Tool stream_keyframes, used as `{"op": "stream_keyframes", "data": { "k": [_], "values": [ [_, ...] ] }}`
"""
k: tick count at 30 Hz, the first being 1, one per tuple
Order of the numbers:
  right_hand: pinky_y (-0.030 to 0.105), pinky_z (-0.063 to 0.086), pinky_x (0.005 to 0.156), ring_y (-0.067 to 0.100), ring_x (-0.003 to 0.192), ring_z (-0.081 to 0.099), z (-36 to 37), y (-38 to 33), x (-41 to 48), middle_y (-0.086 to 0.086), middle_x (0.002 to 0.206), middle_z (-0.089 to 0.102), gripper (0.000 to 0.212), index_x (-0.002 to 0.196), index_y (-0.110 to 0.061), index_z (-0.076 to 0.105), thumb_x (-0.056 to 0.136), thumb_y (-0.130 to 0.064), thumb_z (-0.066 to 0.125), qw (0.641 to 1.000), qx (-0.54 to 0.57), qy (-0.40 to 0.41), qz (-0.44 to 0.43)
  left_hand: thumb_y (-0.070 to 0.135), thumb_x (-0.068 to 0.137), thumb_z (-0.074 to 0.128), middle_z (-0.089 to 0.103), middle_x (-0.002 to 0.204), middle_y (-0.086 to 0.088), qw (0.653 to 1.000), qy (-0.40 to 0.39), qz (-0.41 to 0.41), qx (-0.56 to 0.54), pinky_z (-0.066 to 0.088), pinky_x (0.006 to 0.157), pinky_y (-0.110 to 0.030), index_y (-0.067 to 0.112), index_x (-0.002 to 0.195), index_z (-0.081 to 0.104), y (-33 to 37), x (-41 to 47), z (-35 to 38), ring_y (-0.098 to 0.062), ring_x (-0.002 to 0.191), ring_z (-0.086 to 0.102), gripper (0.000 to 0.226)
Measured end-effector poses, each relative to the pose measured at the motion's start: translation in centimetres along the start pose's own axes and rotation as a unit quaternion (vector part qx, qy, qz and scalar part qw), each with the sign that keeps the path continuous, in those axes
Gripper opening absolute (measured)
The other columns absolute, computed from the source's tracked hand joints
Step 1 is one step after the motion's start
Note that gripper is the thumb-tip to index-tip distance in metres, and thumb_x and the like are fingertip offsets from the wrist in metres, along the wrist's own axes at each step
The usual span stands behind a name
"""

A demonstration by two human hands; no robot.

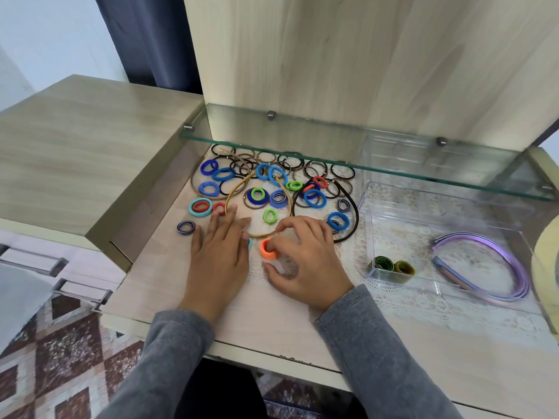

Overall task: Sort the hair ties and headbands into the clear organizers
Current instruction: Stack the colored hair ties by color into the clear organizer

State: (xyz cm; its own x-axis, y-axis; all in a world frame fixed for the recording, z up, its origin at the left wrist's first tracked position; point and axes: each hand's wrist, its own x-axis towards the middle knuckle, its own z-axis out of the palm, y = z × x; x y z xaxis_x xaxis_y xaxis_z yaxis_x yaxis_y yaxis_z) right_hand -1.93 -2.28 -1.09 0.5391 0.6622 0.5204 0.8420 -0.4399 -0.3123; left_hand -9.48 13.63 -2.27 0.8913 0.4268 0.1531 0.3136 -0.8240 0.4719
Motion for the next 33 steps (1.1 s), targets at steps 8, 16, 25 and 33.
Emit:
{"op": "stream_keyframes", "data": {
  "k": [8,16,25,33],
  "values": [
    [0.044,0.035,0.093,0.021,0.106,0.052,0.0,-0.3,0.3,-0.002,0.106,0.057,0.017,0.081,-0.025,0.066,0.075,-0.041,0.065,0.999,-0.024,-0.023,0.005,0.04,0.098,0.02,0.017,0.164,0.012,1.0,-0.004,-0.001,-0.019,0.004,0.121,-0.045,0.032,0.142,0.047,0.0,0.0,-0.1,-0.015,0.153,0.008,0.052],
    [0.045,0.034,0.092,0.021,0.105,0.048,-1.1,-0.6,1.1,-0.005,0.103,0.056,0.02,0.084,-0.028,0.069,0.075,-0.045,0.061,0.993,-0.067,-0.097,0.013,0.032,0.084,0.035,0.015,0.163,0.019,0.995,-0.04,0.013,-0.093,-0.011,0.12,-0.047,0.04,0.138,0.047,0.1,0.1,-0.9,-0.008,0.153,-0.003,0.056],
    [0.05,0.035,0.091,0.027,0.105,0.05,-2.3,-0.4,1.4,0.0,0.104,0.056,0.012,0.082,-0.024,0.072,0.075,-0.029,0.064,0.985,-0.097,-0.142,-0.024,0.062,0.065,0.034,0.012,0.162,0.024,0.994,-0.062,0.088,-0.019,-0.013,0.117,-0.056,0.048,0.143,0.038,-0.4,0.2,-0.5,-0.015,0.153,-0.003,0.079],
    [0.052,0.034,0.094,0.03,0.108,0.049,-3.1,-0.1,1.7,0.003,0.103,0.056,0.008,0.081,-0.023,0.075,0.074,-0.021,0.073,0.984,-0.086,-0.153,-0.028,0.035,0.075,0.046,0.028,0.155,0.028,0.986,-0.057,0.156,0.004,-0.019,0.116,-0.054,0.042,0.147,0.038,1.1,-0.3,-1.2,-0.013,0.153,0.011,0.073]
  ]
}}
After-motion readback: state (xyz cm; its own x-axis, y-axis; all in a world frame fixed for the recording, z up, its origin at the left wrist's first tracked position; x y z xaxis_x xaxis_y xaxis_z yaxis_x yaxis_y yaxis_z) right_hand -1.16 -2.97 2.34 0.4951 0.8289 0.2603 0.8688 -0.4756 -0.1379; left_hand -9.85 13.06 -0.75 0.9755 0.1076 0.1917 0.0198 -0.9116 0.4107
